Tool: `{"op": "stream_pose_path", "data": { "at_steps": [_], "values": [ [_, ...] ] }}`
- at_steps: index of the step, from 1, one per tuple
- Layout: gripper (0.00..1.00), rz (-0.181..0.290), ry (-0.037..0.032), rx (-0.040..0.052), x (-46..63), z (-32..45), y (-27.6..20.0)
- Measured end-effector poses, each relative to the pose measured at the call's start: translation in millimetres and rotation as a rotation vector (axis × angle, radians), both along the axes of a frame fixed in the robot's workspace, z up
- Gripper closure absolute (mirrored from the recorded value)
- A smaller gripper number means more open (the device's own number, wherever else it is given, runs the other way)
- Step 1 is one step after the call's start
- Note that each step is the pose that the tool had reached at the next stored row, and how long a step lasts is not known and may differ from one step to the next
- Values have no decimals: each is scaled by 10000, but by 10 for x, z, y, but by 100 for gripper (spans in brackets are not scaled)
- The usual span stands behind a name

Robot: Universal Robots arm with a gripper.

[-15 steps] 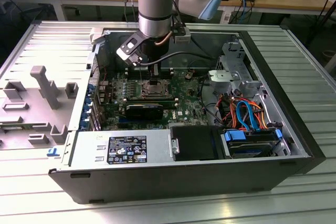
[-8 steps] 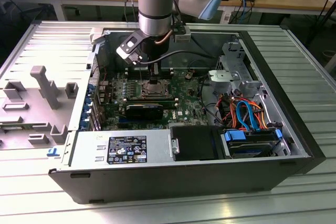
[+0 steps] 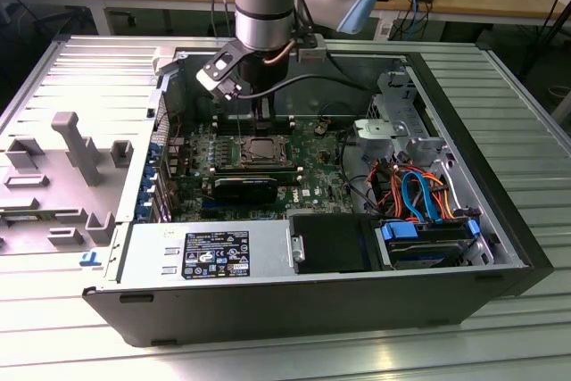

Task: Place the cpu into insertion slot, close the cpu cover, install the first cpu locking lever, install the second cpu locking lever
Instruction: 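Install the first cpu locking lever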

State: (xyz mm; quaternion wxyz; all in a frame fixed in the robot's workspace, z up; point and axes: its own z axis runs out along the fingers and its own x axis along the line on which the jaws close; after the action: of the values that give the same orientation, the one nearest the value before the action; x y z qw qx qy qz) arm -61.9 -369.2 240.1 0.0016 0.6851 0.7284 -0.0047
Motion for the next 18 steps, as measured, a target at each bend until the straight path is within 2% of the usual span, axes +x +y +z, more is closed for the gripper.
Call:
{"op": "stream_pose_path", "data": {
  "at_steps": [4,7,18],
  "values": [
    [89,1,0,0,1,75,0],
    [89,1,0,0,0,101,0],
    [89,1,1,0,2,126,0]
  ]
}}
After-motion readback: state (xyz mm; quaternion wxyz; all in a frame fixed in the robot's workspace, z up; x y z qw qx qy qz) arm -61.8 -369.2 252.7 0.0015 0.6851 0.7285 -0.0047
